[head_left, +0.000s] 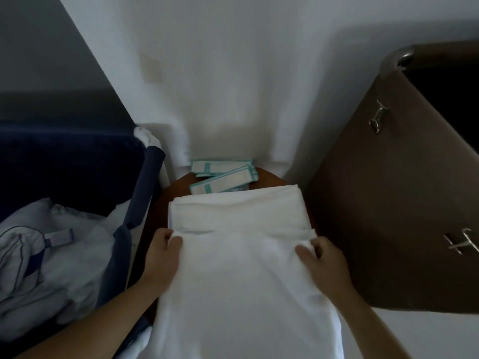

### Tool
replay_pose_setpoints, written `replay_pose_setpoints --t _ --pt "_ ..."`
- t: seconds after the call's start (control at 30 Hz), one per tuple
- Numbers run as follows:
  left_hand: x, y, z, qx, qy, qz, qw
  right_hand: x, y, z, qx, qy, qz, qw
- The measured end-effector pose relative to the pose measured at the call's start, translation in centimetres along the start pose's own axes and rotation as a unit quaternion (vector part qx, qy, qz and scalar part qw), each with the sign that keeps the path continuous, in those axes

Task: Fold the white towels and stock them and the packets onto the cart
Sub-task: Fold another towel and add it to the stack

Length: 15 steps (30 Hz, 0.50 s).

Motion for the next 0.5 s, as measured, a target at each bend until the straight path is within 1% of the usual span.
replay_pose_setpoints --t 0.07,0.1,0.2,0.3,0.5 --pt "-0.2 -0.6 0.7 -0.009 -0.008 -0.006 1.0 -0.1 0.8 0.9 0.023 -0.052 -0.004 0.998" --pt "-0.2 -0.8 0.7 -0.008 -0.004 -0.015 1.0 -0.4 1.2 1.2 0.033 -0.049 -0.002 0.998" --pt "-0.2 -0.3 0.2 0.012 0.019 -0.038 0.999 -1.4 2.0 0.2 0.026 0.025 0.002 0.999" --pt "0.6 0.3 -1.3 0.028 0.005 -0.076 0.997 -1.1 2.0 -1.8 0.0 0.032 0.007 0.999" --pt "2.3 -0.7 -2.6 0.019 0.016 -0.095 0.995 0.3 3.4 -3.6 0.03 0.045 0.031 0.998"
Point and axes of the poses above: each hand's wrist, its own z-axis away from the middle knuckle, its own x-axis out of the palm, y = z × x, the point moved 1 cm from there along -z, towards the middle knuckle, and after that the axes turned 15 degrees about -x, right-handed, at the moved point
